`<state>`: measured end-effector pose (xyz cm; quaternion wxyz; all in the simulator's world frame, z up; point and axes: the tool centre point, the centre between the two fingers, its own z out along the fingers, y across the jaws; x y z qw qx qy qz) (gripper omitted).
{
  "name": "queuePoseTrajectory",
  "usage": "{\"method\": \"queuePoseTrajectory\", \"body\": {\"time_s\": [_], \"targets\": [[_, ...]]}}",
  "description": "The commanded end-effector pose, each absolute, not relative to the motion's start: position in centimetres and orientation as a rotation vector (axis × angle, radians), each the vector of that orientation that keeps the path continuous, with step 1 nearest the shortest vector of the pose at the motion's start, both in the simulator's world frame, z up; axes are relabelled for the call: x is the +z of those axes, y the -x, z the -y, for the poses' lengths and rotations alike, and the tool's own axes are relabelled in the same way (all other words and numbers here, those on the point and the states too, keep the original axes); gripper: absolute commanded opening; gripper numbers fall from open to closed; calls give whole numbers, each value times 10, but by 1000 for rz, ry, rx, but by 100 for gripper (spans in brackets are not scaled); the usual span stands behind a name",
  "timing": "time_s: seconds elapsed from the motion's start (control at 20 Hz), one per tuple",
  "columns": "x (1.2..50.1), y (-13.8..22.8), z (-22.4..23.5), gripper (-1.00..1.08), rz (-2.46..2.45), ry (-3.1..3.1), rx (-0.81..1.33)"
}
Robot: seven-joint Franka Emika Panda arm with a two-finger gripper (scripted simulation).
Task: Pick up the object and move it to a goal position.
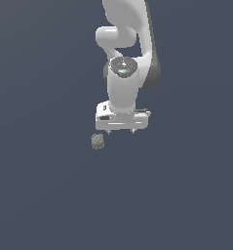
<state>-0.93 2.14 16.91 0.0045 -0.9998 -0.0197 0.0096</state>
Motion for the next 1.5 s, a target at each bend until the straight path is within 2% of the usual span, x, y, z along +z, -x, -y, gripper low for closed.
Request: {"method": "queuePoseTrajectory", "body": {"time_s": [0.0,0.75,1.1,1.45], "targets": [[169,9,-21,100,62,3132,30],[186,4,-14,100,82,3121,-5],[171,7,3,100,111,3124,-5],[136,19,42,100,179,3127,-4]]}}
